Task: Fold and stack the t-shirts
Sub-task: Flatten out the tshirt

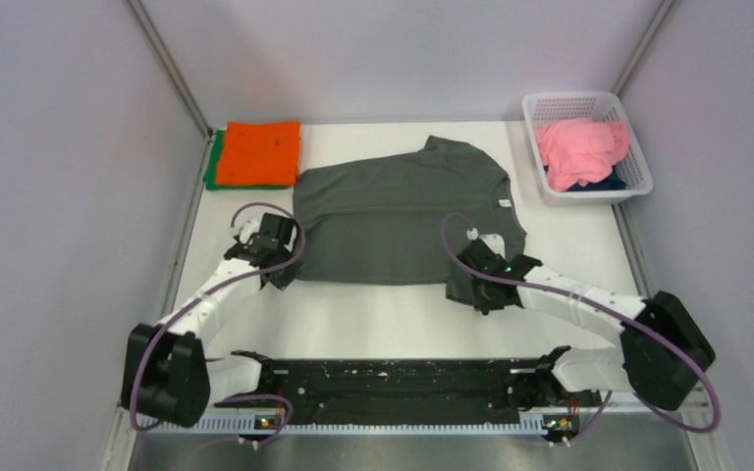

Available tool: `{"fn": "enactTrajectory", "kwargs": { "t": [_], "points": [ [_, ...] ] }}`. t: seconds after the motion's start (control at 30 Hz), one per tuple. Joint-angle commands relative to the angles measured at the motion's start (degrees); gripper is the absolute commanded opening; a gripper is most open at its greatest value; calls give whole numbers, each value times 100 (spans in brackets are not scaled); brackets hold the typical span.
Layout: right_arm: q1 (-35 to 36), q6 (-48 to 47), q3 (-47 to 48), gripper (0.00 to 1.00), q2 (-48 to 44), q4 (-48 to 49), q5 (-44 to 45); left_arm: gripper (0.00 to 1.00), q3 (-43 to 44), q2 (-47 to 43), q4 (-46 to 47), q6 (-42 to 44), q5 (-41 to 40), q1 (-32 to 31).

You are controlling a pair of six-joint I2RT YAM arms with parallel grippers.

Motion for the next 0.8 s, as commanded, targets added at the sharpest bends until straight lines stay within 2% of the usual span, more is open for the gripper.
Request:
{"fn": "enactTrajectory", "kwargs": {
  "t": [0.0,0.13,0.23,0.33,0.53,0.77],
  "points": [
    [19,-265,1590,0,-1033,-578,1379,0,1197,-827,-273,538,-56,-2],
    [6,-954,3006,0,-1277,-542,2311,0,2304,-1326,-66,947,12,-2],
    [9,-1724,3781,0,-1482,-62,2473,0,3012,-1623,311,1156,-97,-2],
    [6,-2409,4684,0,-1541,142,2014,0,3692,-1759,675,1371,161,-2],
    [6,-3362,6509,0,-1499,-40,643,0,5130,-1801,555,1722,757,-2],
    [11,-4021,8184,0,-1311,-766,-874,0,5385,-2256,652,1661,1577,-2]
  ]
}}
